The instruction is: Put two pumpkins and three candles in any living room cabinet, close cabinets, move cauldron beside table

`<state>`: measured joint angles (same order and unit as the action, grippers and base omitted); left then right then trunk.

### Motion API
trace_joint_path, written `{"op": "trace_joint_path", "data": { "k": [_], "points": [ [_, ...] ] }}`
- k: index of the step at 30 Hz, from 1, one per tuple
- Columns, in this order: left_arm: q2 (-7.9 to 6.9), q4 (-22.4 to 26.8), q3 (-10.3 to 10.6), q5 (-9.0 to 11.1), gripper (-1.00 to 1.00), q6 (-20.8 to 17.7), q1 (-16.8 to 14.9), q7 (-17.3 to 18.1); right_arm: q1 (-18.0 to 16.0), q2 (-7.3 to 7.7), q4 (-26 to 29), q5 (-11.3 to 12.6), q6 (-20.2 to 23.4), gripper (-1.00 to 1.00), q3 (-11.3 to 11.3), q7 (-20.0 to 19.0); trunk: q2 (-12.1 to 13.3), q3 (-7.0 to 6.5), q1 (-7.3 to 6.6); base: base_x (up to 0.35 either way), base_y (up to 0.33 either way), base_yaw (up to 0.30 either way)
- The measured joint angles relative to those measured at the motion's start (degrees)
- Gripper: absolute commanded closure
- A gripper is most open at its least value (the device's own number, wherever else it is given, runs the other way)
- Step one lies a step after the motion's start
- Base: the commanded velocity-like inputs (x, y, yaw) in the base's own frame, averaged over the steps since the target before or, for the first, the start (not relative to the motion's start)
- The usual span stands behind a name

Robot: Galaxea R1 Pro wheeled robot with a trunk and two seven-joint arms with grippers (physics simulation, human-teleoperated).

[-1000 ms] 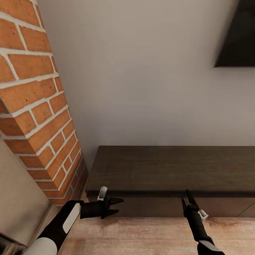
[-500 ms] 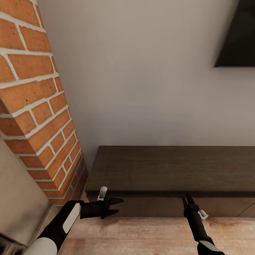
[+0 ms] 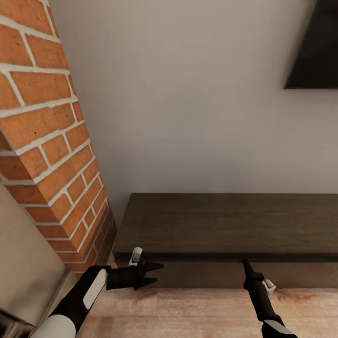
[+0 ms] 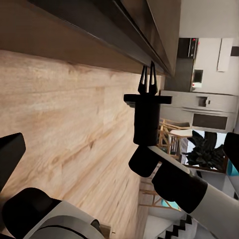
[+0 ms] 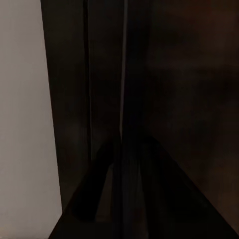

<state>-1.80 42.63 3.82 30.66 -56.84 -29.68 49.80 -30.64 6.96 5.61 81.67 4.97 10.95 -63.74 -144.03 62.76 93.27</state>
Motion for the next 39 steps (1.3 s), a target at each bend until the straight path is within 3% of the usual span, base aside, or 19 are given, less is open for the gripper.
{"op": "trace_joint_path", "data": {
  "k": [12, 39],
  "points": [
    [0.00, 0.0, 0.0, 0.0, -1.00, 0.0, 0.0, 0.0, 0.0, 0.00, 0.1, 0.1, 0.1, 1.00, 0.0, 0.2, 0.0, 0.00, 0.00, -0.009, 0.000, 0.000],
    [0.09, 0.0, 0.2, 0.0, -1.00, 0.0, 0.0, 0.0, 0.0, 0.00, 0.4, 0.1, 0.1, 1.00, -0.2, 0.6, 0.0, 0.00, 0.00, -0.175, 0.000, 0.000]
  ]
}}
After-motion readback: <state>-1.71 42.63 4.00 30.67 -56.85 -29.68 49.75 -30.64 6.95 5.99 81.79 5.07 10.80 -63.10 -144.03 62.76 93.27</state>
